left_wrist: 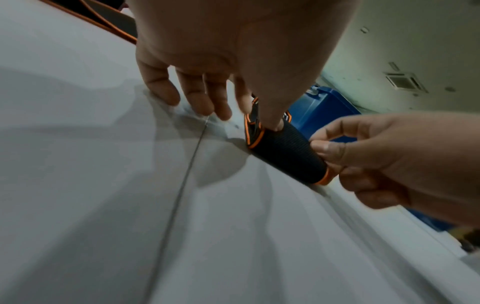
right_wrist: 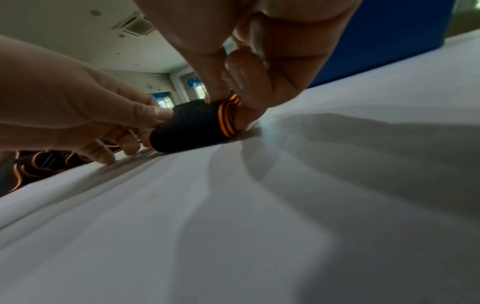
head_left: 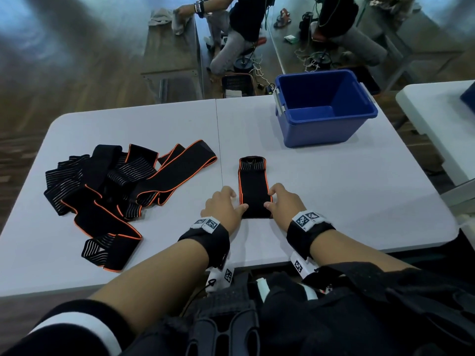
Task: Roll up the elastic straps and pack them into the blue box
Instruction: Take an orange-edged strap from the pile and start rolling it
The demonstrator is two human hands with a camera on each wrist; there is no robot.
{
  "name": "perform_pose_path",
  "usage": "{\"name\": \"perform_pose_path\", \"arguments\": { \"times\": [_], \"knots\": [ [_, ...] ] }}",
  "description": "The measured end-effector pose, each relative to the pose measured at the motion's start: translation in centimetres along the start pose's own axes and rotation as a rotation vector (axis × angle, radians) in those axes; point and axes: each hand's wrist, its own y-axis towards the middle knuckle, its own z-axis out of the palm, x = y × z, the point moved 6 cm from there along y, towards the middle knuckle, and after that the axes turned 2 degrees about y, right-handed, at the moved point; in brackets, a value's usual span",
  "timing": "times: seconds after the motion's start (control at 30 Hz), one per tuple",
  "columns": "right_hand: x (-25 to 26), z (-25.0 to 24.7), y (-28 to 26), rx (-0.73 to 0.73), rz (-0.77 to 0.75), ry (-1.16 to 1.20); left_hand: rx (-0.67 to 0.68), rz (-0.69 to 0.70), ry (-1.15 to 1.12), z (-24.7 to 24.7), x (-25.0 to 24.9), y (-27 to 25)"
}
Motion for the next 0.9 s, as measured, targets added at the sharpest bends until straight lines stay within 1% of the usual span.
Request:
{"name": "perform_pose_path", "arguments": {
  "times": [0.07,0.13,0.2,0.27,0.33,0.43,0.53,0.67,0.8,0.83,0.9],
  "knots": [
    [0.2,-0.1,0.1,0.02,-0.02,-0.02,-0.076,0.118,0.106,-0.6,-0.6,-0.2],
    [0.3,0.0,0.0,0.042,-0.053,-0.045,-0.084,0.223,0.214,-0.4,-0.9,-0.2],
    [0.3,0.2,-0.1,0.087,-0.086,-0.106,-0.069,0.271,0.275,-0.1,-0.6,0.0],
    [0.0,0.5,0.1,0.126,-0.091,-0.181,-0.027,0.281,0.28,0.3,0.0,0.1],
    [-0.3,0.4,0.4,0.123,-0.078,-0.182,0.009,0.259,0.268,0.4,0.4,0.2],
    [-0.3,0.1,0.8,0.097,-0.062,0.005,0.043,0.179,0.216,0.4,0.5,0.5],
    [-0.4,-0.4,1.3,0.076,-0.027,0.111,0.12,0.121,0.106,0.6,0.3,1.3],
    [-0.5,-0.9,2.1,0.074,0.038,0.086,0.2,0.053,-0.01,0.2,0.5,2.3],
    [-0.7,-0.5,2.7,0.084,0.102,0.061,0.198,0.002,-0.109,0.4,0.1,3.0],
    [-0.7,-0.4,2.8,0.081,0.112,0.064,0.183,-0.007,-0.131,0.3,0.0,3.2],
    [-0.6,-0.5,3.0,0.065,0.119,0.074,0.107,-0.053,-0.212,-0.2,0.0,3.7]
  ]
}}
